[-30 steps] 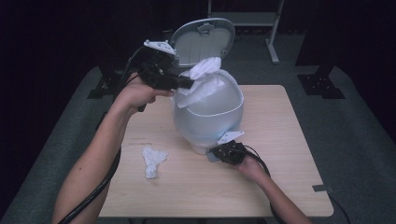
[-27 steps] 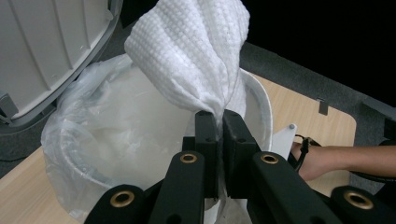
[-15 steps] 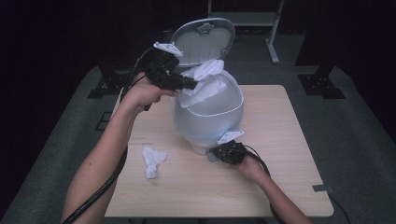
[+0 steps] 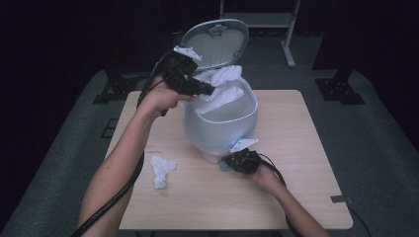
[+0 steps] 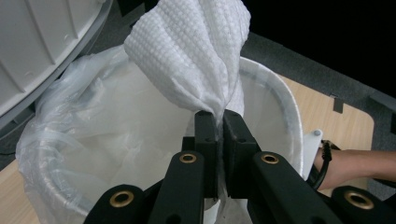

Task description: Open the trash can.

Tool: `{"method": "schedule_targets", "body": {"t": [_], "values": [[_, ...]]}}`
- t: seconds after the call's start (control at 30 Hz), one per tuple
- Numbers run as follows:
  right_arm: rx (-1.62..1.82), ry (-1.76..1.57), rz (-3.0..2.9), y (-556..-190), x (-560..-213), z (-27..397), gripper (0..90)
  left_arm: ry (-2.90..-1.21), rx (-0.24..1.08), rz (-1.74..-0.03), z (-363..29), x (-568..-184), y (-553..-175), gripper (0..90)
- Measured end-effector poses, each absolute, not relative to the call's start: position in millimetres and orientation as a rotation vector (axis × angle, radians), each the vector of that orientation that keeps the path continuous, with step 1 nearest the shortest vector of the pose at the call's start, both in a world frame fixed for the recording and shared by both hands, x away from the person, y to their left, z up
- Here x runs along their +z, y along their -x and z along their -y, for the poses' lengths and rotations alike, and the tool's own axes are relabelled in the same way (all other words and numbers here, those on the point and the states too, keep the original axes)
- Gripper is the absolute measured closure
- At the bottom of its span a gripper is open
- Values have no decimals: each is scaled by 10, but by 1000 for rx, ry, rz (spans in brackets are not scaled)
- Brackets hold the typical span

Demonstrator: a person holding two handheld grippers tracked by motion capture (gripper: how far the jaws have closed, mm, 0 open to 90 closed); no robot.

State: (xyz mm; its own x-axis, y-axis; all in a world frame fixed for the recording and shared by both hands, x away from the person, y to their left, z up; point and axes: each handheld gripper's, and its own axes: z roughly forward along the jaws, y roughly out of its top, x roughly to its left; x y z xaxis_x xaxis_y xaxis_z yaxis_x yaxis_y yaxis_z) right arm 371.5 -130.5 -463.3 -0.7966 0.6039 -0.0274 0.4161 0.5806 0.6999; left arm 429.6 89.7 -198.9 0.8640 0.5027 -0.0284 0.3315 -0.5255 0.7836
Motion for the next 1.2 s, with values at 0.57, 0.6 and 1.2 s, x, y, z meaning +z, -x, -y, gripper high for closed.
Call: {"method": "schedule_targets", "body": {"t": [0.57, 0.6, 1.2], "values": [[1030, -841, -2551, -3715, -4633, 1305, 842, -2141, 243, -606, -918, -2037, -4303, 570], [1029, -842, -2551, -3715, -4633, 1305, 842, -2139, 236, -603, -915, -2039, -4305, 570], [1030, -841, -2552, -3716, -4632, 1306, 842, -2131, 221, -601, -912, -2086, -4297, 522]]}}
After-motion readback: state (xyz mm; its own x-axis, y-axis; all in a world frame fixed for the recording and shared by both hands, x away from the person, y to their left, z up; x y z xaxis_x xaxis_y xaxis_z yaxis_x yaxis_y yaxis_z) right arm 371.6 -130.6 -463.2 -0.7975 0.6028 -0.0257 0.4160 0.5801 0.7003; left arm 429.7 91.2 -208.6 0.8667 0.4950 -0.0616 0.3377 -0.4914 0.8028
